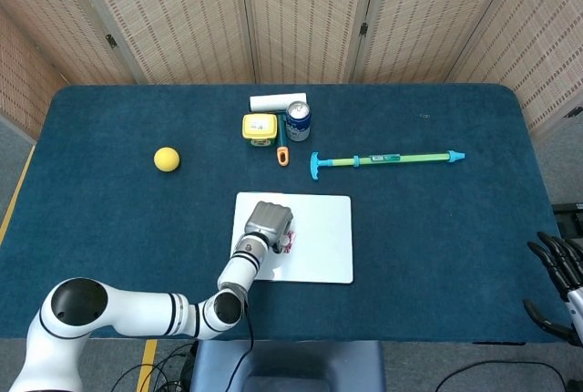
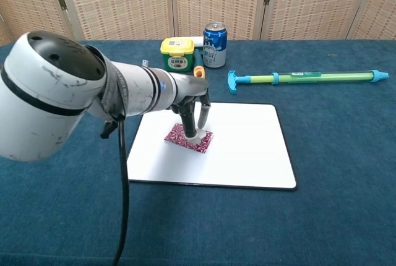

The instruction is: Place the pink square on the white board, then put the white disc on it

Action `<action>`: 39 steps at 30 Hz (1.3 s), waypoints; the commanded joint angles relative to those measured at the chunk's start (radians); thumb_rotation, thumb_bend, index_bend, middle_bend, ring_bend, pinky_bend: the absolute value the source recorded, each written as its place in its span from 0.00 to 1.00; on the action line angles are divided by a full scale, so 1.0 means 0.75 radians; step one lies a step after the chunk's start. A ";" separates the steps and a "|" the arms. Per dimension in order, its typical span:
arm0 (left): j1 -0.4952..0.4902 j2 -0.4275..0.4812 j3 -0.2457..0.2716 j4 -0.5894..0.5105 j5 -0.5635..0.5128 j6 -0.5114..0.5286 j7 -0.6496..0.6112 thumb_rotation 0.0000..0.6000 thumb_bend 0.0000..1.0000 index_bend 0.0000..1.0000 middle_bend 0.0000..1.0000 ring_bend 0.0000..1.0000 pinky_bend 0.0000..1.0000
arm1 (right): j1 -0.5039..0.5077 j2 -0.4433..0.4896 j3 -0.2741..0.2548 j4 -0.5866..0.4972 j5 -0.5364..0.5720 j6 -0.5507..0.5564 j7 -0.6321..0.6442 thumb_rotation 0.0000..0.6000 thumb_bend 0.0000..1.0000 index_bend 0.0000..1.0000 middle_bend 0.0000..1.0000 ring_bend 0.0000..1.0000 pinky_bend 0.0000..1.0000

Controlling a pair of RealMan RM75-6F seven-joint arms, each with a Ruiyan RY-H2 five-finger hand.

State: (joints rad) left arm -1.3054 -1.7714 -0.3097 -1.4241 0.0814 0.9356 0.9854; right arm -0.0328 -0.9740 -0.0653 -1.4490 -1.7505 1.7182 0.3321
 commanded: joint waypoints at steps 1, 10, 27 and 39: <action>0.005 0.011 0.011 0.002 0.005 -0.008 -0.016 1.00 0.28 0.60 1.00 1.00 1.00 | 0.000 -0.002 0.000 -0.002 -0.001 -0.002 -0.006 1.00 0.24 0.00 0.00 0.00 0.00; 0.024 0.039 0.048 0.016 0.026 -0.043 -0.070 1.00 0.28 0.60 1.00 1.00 1.00 | 0.006 -0.005 0.004 -0.020 0.007 -0.028 -0.038 1.00 0.24 0.00 0.00 0.00 0.00; 0.034 0.068 0.101 0.033 0.039 -0.095 -0.144 1.00 0.28 0.54 1.00 1.00 1.00 | 0.008 -0.007 0.010 -0.031 0.018 -0.044 -0.058 1.00 0.24 0.00 0.00 0.00 0.00; 0.043 0.129 0.122 -0.045 0.066 -0.083 -0.197 1.00 0.28 0.36 1.00 1.00 1.00 | 0.003 -0.010 0.009 -0.033 0.008 -0.035 -0.071 1.00 0.24 0.00 0.00 0.00 0.00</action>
State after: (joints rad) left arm -1.2747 -1.6819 -0.2195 -1.4462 0.1241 0.8666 0.8431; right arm -0.0302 -0.9811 -0.0586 -1.4735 -1.7444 1.6917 0.2789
